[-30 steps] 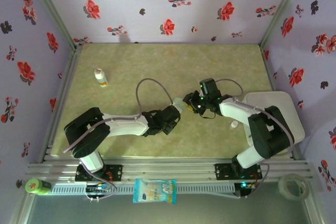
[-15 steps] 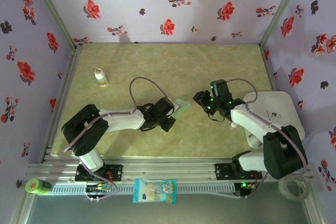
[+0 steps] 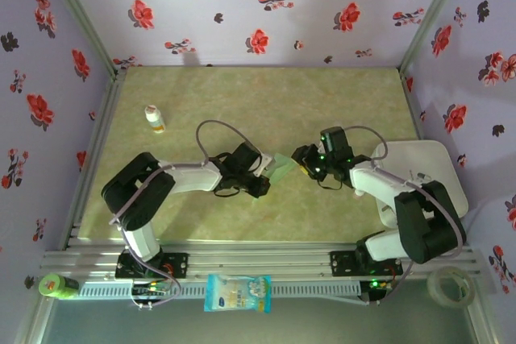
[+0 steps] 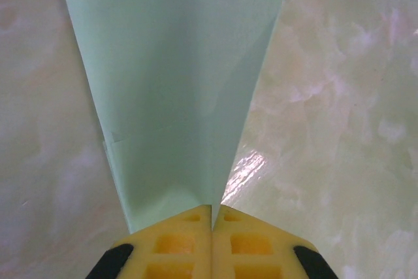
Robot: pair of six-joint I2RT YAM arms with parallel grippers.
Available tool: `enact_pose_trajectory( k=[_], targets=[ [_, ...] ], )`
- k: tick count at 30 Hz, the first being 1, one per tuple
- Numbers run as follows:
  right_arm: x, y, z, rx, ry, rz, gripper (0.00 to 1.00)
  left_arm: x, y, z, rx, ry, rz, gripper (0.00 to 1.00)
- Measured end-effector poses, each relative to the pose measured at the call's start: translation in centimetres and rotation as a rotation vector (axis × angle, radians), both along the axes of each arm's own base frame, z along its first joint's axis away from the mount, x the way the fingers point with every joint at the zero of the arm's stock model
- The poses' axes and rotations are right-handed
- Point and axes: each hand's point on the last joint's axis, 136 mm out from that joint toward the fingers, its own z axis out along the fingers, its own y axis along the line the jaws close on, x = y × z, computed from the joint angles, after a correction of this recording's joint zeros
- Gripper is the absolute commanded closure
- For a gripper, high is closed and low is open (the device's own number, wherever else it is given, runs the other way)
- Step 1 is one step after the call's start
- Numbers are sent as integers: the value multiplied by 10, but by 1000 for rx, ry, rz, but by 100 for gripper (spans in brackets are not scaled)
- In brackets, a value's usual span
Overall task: Fold a paper plane with a square sheet of paper (pick it up from the middle)
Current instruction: Fold the wing for the fifth time at the center of the table.
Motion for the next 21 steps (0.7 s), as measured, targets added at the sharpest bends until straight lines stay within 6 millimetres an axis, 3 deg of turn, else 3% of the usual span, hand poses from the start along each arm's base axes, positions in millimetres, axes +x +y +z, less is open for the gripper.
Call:
enact_pose_trajectory(
  k=[12, 21],
  targets=[
    [-7, 8, -14, 34, 25, 46, 59, 17, -12, 5, -175, 153, 87, 100],
    [-9, 12, -23, 39, 41, 85, 62, 14, -17, -1, -239, 264, 158, 100]
  ],
)
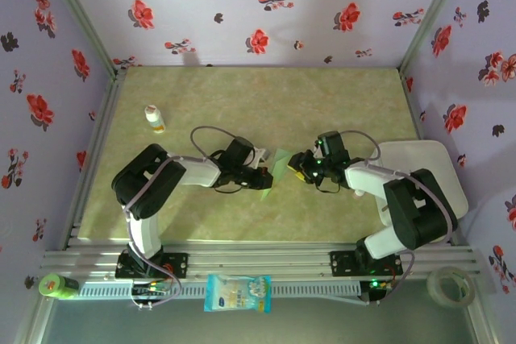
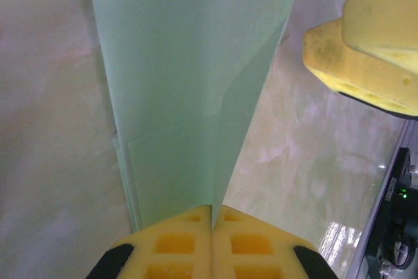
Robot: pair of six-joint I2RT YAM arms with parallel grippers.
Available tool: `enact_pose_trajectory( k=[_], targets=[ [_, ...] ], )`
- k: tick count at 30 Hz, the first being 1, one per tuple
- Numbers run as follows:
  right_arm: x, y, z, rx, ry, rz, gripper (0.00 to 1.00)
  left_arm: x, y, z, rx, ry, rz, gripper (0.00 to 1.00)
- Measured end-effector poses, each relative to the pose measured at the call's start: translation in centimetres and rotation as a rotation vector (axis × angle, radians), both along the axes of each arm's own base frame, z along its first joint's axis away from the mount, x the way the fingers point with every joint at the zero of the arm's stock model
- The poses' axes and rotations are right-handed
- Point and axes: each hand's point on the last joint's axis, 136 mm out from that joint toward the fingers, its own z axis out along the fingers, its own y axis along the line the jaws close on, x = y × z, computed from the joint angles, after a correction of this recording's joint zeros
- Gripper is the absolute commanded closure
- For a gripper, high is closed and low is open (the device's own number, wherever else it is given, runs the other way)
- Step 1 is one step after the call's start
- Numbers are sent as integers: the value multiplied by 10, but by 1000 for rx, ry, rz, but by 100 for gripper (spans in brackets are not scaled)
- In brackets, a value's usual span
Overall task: Fold a paper plane with a square sheet of paper (pick it up from the middle)
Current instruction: Fold the wing for the fifth time at the center of the table.
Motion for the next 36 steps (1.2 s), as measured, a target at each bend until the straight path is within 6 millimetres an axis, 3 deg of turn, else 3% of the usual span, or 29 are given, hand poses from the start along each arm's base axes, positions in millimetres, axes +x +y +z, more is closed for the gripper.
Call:
enact_pose_trajectory(
  k=[8, 16, 24, 29, 36],
  targets=[
    [-1, 2, -4, -1, 7, 20, 62, 0, 19, -4, 13, 28, 145, 100],
    [5, 19, 2, 17, -6, 63, 62, 2, 40, 2, 40, 10, 279, 100],
    [3, 44, 3, 44, -23, 134, 64, 5, 35, 9, 31, 9, 284, 100],
    [6, 48, 5, 53, -38, 138, 64, 10, 21, 18, -2, 14, 254, 100],
    [7, 48, 5, 56, -47, 138, 65, 7, 19, 15, -10, 39, 219, 100]
  ],
)
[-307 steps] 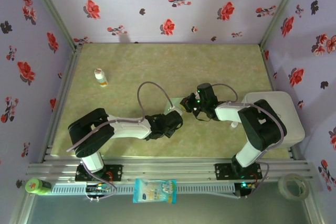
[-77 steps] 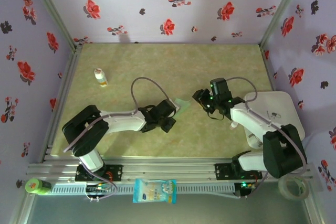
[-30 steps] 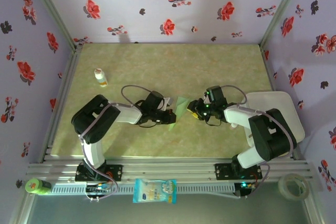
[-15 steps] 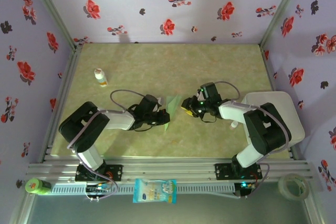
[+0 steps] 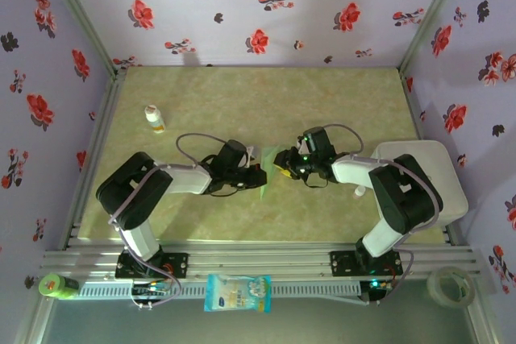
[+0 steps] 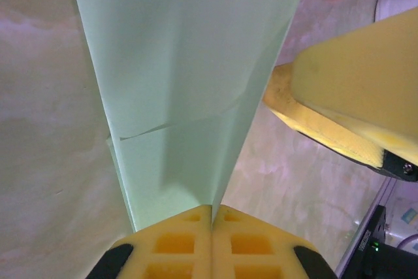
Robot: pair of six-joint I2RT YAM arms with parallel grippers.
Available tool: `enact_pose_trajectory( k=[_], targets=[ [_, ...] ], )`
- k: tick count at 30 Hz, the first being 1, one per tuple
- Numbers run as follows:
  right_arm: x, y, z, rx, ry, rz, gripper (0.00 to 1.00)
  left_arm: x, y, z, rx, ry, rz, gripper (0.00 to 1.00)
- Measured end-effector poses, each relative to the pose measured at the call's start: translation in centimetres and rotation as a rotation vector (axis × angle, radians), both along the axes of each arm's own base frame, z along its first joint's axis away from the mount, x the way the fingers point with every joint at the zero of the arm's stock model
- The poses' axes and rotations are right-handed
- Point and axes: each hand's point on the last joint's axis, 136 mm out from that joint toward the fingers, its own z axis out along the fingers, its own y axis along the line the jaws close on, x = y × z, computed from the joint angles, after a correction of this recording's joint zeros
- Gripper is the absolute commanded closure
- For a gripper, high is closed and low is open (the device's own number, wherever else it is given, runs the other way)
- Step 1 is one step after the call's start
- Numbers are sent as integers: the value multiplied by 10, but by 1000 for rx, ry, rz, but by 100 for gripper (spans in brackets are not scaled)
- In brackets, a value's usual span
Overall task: Fold a paper plane with a square sheet of paper (pick it up from the middle)
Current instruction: Fold the wing for the fifth time at the center of the table.
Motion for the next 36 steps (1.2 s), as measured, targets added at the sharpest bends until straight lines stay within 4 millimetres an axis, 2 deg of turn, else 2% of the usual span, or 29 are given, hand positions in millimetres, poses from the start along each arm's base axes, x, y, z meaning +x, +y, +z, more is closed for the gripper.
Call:
enact_pose_trajectory(
  k=[4, 11, 15, 21, 28, 36],
  targets=[
    [0, 0, 0, -1, 0, -1, 66, 0, -2, -1, -5, 4, -17, 100],
    [0, -8, 3, -25, 0, -32, 60, -3, 7, -9, 79, -34, -61, 100],
    [2, -11, 16, -35, 0, -55, 58, -5, 16, -9, 194, -122, -103, 100],
    [10, -11, 27, -46, 35, -98, 54, -6, 13, 6, 329, -294, -190, 100],
    [17, -12, 40, -72, 54, -121, 52, -10, 18, 5, 499, -428, -274, 100],
    [11, -15, 26, -110, 130, -123, 52, -4, 27, 6, 606, -506, -294, 97]
  ],
)
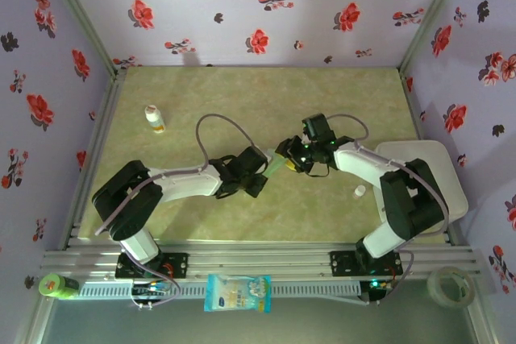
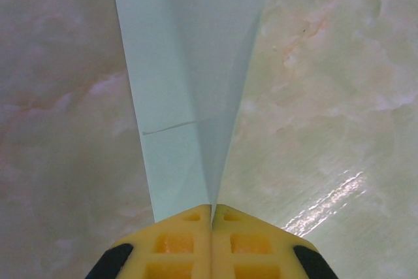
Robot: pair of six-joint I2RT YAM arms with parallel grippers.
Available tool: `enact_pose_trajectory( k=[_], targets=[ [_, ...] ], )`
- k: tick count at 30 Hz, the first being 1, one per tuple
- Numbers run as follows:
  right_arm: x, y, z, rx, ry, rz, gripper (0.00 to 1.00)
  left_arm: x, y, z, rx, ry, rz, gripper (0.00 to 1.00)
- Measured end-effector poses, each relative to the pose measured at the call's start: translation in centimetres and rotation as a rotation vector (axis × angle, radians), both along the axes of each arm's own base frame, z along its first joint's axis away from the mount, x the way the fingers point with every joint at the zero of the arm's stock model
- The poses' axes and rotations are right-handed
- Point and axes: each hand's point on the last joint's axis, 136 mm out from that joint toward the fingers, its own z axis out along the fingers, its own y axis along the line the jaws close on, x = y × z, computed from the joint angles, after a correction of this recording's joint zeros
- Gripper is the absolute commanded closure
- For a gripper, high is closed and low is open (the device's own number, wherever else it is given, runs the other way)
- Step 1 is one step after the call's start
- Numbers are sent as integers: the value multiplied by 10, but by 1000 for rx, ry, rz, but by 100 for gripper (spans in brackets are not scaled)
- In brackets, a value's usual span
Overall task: Fold a paper plane with a square sheet of paper (pick it up from the middle)
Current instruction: Fold the wing for the fifth time at the center of the table.
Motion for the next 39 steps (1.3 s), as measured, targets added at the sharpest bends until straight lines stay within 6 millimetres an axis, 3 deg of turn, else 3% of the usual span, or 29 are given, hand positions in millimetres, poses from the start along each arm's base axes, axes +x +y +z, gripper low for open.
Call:
enact_pose_trajectory(
  k=[11, 20, 24, 33, 39],
  targets=[
    [-2, 11, -8, 2, 52, 35, 57, -6, -1, 2, 87, -77, -64, 95],
    [-5, 14, -14, 11, 72, 55, 90, -7, -3, 2, 134, -118, -107, 89],
    [-5, 14, -13, 14, 69, 57, 98, -8, -3, 2, 166, -146, -127, 81],
    [-1, 18, -10, 37, 57, 55, 100, -4, 2, -3, 240, -208, -130, 70],
    [-1, 18, -10, 44, 57, 53, 100, 1, 0, 1, 243, -248, -111, 74]
  ],
)
